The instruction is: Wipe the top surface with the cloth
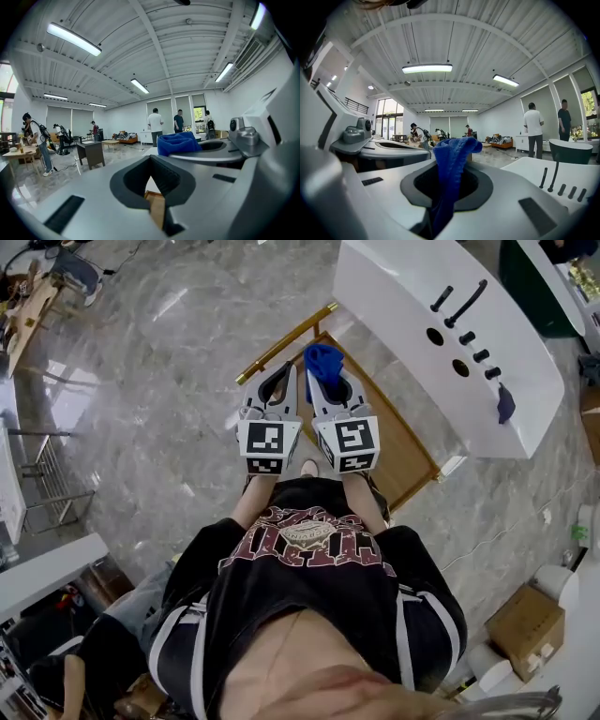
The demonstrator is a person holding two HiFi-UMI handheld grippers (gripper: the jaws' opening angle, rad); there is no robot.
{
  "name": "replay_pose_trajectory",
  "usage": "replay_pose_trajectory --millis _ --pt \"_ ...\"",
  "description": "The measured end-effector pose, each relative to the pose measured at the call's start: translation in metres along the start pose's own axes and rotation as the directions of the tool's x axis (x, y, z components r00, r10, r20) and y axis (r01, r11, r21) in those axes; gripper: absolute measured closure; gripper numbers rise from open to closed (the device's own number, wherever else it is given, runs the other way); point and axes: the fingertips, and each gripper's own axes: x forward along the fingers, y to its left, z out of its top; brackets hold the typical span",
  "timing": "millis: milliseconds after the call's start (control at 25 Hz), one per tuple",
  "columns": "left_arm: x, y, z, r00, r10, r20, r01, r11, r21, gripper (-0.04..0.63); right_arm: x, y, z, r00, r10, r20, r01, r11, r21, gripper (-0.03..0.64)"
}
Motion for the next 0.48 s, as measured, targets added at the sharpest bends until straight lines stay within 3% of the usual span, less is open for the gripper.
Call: replay_pose_trajectory --millis 480 --pt "0.064 -0.03 0.0 0.984 -0.176 -0.026 0.177 0.983 0.044 0.549 0.0 -0.062 -0.014 0.984 -0.175 -0.014 0.176 0.983 0.048 0.56"
